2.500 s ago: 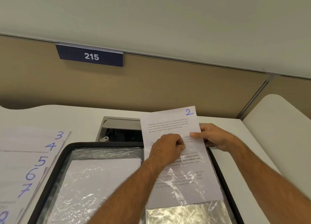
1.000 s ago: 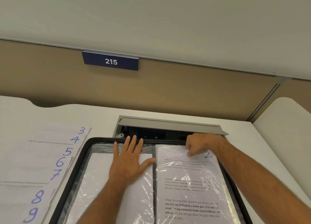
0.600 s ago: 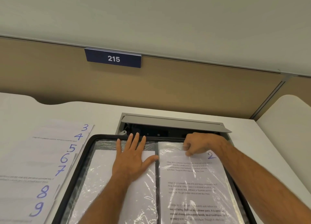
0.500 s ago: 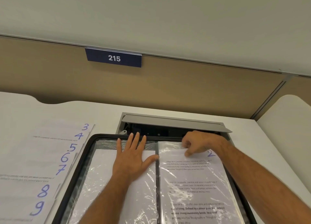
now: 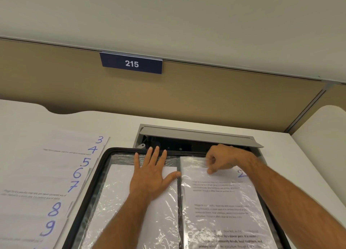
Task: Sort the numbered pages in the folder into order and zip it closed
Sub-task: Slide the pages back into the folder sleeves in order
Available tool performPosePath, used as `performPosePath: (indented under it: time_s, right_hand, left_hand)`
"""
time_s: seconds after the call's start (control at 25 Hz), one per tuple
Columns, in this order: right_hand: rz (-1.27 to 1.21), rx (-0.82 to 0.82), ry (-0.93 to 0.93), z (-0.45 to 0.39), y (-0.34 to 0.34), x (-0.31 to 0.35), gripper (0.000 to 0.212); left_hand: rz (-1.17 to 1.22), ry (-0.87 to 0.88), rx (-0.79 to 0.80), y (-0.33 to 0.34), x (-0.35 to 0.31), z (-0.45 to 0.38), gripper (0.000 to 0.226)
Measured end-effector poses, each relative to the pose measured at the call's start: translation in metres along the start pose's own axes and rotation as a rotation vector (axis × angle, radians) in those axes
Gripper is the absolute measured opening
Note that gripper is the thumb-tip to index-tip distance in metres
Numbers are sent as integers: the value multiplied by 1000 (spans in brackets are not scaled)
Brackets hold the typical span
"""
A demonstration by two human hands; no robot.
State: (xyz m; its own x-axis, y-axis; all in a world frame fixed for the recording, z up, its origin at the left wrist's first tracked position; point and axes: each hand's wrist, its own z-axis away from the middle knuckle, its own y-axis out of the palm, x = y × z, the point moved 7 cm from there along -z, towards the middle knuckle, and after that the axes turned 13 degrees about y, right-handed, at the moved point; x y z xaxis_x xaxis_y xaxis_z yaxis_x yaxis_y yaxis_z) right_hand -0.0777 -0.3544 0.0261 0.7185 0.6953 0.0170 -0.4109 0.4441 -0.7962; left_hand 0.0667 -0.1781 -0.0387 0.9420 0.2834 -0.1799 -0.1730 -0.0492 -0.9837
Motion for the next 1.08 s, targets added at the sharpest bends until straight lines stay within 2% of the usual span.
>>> performPosePath:
  time_s: [0.08, 0.2, 0.4, 0.56, 0.64, 0.76, 0.84, 0.96, 1.08]
  right_hand:
    - [14, -26, 58, 0, 1, -11, 27]
    - [-124, -78, 168, 6, -8, -36, 48]
    - [-290, -88, 333, 29, -8, -92, 54]
    - [-891, -151, 203, 49, 10, -110, 32]
    - [-1118, -102, 186, 60, 31, -113, 49]
    - [-1197, -12, 201, 76, 64, -113, 49]
    - [-1193, 21, 218, 87, 81, -115, 47]
    - [-1210, 55, 225, 107, 102, -110, 41]
    - [-1217, 74, 232, 126, 119, -99, 39]
  left_hand:
    - [1, 5, -4, -1, 0, 0, 108]
    - [2, 4, -12, -1, 0, 0, 110]
    - [21, 5, -46, -4, 0, 1, 112]
    - [25, 19, -84, -5, 0, 2, 107]
    - [85, 47, -124, -7, 1, 3, 104]
    - [149, 155, -180, -19, -5, 12, 96]
    - [172, 199, -163, -27, -11, 24, 86]
    - [173, 185, -123, -29, -12, 54, 93]
    - [122, 96, -28, -23, -7, 85, 100]
